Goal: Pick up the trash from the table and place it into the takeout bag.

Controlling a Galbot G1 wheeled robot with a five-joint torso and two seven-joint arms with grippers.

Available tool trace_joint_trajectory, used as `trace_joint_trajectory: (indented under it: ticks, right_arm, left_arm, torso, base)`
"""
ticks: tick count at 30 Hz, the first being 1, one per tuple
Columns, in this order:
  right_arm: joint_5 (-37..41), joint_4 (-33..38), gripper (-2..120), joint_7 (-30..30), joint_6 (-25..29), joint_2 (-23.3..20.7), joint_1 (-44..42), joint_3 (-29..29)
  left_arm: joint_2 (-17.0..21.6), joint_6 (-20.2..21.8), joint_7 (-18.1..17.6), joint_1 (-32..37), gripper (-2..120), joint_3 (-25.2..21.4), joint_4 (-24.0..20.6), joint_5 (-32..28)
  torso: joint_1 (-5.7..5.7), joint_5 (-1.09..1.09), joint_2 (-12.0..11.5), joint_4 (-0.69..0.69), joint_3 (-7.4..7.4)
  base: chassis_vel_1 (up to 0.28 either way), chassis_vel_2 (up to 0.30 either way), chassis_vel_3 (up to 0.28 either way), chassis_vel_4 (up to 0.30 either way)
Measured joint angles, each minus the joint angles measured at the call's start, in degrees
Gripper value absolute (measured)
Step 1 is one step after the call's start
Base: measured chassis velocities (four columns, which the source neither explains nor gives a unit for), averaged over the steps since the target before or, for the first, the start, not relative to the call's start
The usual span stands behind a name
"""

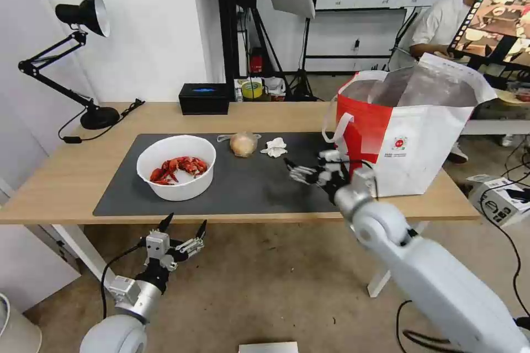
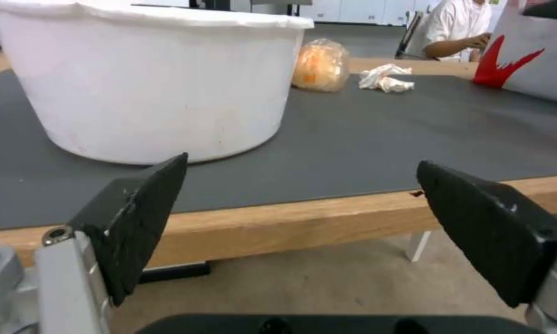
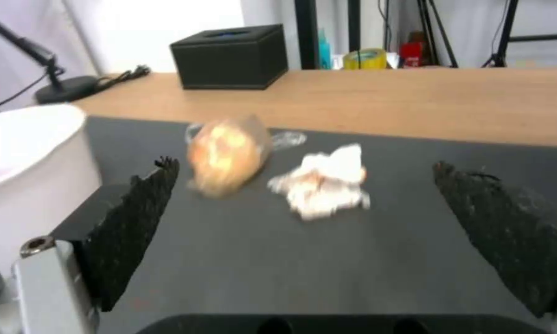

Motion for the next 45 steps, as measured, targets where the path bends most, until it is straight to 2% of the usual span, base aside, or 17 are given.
trace_joint_trajectory:
  ticks: [5, 18, 20, 24, 30, 45]
  right_arm:
    - [2.67, -8.99, 100, 2.0, -2.31, 3.85, 9.21, -4.54]
    - [3.56, -24.49, 100, 2.2, -7.41, 11.83, 17.61, -7.93]
    - [2.91, -30.33, 100, 2.37, -9.52, 14.52, 20.25, -8.2]
    - [1.68, -35.6, 100, 0.82, -10.01, 17.02, 22.34, -8.33]
    - [0.33, -39.62, 100, -1.16, -11.19, 18.78, 23.72, -8.43]
    - [-1.97, -43.47, 100, -3.34, -14.28, 21.82, 25.42, -9.48]
  left_arm:
    - [-0.32, 0.04, 0.0, -0.23, 100, -0.06, -0.08, -0.02]
    - [-0.89, 0.15, -0.03, -0.45, 100, 0.32, -0.09, 0.35]
    - [-0.97, 0.17, -0.04, -0.46, 100, 0.26, -0.17, 0.37]
    - [-1.07, 0.18, -0.05, -0.34, 100, 0.14, -0.26, 0.39]
    - [-1.15, 0.18, -0.05, -0.4, 100, 0.19, -0.28, 0.4]
    - [-1.1, 0.32, -0.12, -1.24, 100, 1.18, -0.29, 0.41]
  torso:
    - [0.0, 0.0, 0.0, 0.0, 0.0]
    - [-0.01, 0.01, 0.0, 0.0, 0.0]
    - [0.0, 0.01, 0.0, 0.0, 0.0]
    - [0.0, 0.0, 0.0, 0.0, -0.01]
    - [-0.01, 0.01, 0.01, -0.01, -0.01]
    - [-0.01, 0.01, 0.01, -0.01, -0.01]
  base:
    - [0.0, 0.0, 0.0, 0.0]
    - [0.0, 0.0, 0.0, 0.0]
    - [0.0, 0.0, 0.0, 0.0]
    - [0.0, 0.0, 0.0, 0.0]
    - [0.0, 0.0, 0.0, 0.0]
    - [0.0, 0.0, 0.0, 0.0]
